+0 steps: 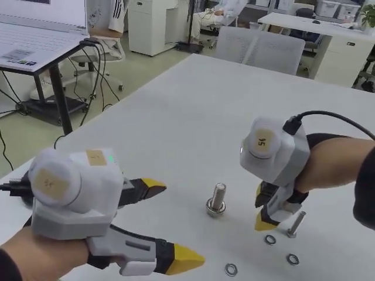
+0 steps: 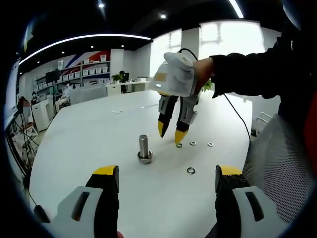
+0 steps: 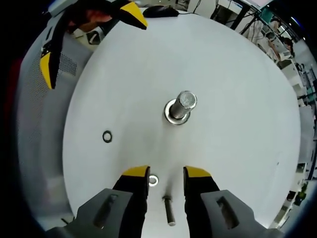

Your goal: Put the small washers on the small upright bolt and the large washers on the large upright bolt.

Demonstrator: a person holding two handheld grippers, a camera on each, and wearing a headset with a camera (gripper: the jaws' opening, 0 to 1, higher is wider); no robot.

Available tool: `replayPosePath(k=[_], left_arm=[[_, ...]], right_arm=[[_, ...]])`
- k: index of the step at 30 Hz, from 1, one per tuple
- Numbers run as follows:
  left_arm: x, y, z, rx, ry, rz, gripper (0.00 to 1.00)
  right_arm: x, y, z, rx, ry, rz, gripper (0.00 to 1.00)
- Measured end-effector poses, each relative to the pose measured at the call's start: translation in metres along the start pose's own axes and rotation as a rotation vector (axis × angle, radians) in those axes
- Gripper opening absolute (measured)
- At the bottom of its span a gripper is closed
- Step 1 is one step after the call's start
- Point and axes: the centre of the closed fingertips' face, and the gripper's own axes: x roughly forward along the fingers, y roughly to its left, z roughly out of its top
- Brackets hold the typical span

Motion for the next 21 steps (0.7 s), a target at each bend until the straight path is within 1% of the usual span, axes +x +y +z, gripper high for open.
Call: replayPosePath(k=[3, 9, 16, 21], left_arm=[[0.0, 0.0, 0.0, 0.003, 0.002, -0.001, 0.79], [0.0, -0.001, -0.001, 0.005, 0.003, -0.004, 0.79], [-0.001, -0.001, -0.002, 0.005, 0.001, -0.007, 0.79], [-0.001, -0.001, -0.002, 0.003, -0.001, -0.006, 0.79]], right_arm=[[0.001, 0.002, -0.003, 0.006, 0.004, 0.004, 0.29], [0.006, 0.011, -0.011, 0.007, 0.023, 0.027, 0.27], [0.009, 0.017, -0.015, 0.003, 0.046, 0.047, 0.23], [0.013, 0.021, -0.019, 0.002, 0.065, 0.061, 0.23]])
